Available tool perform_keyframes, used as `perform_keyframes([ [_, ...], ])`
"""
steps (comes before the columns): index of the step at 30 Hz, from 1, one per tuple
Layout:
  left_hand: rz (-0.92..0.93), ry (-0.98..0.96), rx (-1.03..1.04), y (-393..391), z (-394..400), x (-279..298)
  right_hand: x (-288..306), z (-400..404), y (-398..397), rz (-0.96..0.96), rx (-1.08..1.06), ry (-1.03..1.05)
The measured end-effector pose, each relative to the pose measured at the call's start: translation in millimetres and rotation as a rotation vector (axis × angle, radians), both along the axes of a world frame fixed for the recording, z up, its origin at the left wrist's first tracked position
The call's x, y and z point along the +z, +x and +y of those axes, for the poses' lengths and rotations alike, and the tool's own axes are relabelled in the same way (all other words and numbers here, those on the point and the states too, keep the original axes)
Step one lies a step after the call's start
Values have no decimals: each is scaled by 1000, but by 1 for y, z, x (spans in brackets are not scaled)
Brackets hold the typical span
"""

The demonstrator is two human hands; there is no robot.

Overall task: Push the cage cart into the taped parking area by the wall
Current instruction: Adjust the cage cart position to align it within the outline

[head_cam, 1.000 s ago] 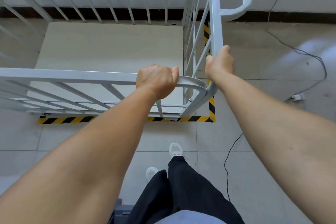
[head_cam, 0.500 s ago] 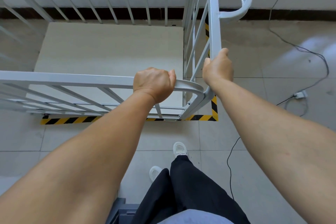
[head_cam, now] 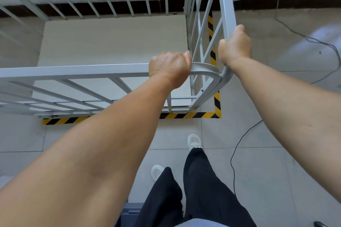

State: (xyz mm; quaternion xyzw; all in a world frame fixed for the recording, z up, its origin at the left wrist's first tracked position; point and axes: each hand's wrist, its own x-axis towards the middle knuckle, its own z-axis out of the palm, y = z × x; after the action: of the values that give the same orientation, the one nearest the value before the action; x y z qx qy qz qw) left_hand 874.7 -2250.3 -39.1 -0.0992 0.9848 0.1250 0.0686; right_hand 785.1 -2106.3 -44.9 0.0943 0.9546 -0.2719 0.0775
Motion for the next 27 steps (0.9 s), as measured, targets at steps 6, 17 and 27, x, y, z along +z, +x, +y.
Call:
perform_keyframes([
  [6, -18, 30, 28, -29, 33, 3, 3, 28, -32, 9, 5, 15],
  [17, -25, 0, 54, -32, 43, 5, 0, 38, -36, 19, 26, -28],
  [27, -56, -11, 49, -33, 47, 6, -11, 38, -31, 105, -131, -113],
])
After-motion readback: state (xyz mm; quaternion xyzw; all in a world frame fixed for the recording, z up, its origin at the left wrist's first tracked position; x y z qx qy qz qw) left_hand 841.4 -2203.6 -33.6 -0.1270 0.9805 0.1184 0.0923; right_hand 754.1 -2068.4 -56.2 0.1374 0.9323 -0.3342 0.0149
